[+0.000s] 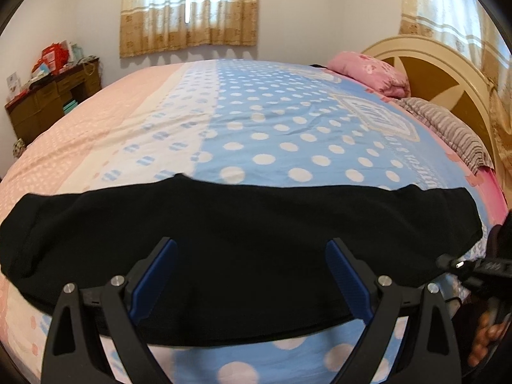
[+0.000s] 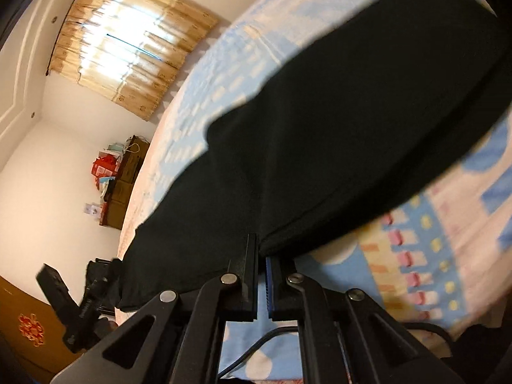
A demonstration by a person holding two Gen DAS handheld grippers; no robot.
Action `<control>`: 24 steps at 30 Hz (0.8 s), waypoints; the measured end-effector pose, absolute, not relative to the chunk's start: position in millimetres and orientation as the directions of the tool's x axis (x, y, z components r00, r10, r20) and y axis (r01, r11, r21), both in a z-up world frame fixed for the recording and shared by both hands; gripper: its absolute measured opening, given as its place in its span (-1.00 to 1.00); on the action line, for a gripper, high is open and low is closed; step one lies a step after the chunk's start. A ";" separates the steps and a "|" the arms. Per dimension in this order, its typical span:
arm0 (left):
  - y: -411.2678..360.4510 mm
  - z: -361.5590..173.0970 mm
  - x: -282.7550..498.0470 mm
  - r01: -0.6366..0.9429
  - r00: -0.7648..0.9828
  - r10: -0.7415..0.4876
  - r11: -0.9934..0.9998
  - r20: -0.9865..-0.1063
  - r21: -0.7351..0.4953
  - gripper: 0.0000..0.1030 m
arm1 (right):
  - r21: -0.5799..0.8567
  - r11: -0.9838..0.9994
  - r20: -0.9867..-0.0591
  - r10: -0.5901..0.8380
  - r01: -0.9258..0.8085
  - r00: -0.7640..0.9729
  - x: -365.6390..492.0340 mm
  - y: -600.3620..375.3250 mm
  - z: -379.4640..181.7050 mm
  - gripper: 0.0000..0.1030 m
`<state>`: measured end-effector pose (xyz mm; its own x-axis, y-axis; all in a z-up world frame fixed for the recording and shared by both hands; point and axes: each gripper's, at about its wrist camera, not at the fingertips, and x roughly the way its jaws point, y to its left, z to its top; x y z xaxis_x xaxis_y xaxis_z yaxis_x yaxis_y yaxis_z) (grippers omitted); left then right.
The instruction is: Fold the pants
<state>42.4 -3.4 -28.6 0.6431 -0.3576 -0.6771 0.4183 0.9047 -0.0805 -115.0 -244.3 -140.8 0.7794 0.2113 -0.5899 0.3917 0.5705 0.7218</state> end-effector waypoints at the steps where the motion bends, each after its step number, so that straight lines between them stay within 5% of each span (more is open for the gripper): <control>1: -7.6 -28.6 41.7 0.426 0.640 -0.363 0.901 -0.677 -0.080 0.87 | 0.726 0.573 -0.576 0.203 0.381 0.792 -114.4 -244.5 -142.4 -0.93; 8: -58.3 -45.9 40.8 0.490 0.591 -0.383 0.870 -0.710 -0.061 0.87 | 0.724 0.577 -0.616 0.293 0.378 0.731 -119.3 -251.6 -134.3 -0.85; 13: -87.4 -55.9 34.0 0.540 0.566 -0.400 0.840 -0.721 -0.041 0.87 | 0.614 0.666 -0.611 0.061 0.423 0.790 -174.2 -289.3 -80.2 -0.80; 15: -96.5 -59.8 31.7 0.552 0.560 -0.397 0.833 -0.727 -0.029 0.87 | 0.553 0.658 -0.611 -0.098 0.511 0.786 -197.9 -321.6 -62.4 -0.20; 17: -103.4 -62.7 28.7 0.562 0.555 -0.397 0.827 -0.731 -0.022 0.87 | 0.524 0.633 -0.610 -0.189 0.570 0.770 -211.7 -349.3 -55.1 0.10; 24: -107.6 -71.5 25.4 0.546 0.560 -0.361 0.838 -0.746 0.005 0.87 | 0.334 0.639 -0.730 -0.289 0.693 0.619 -184.2 -401.1 -71.9 0.06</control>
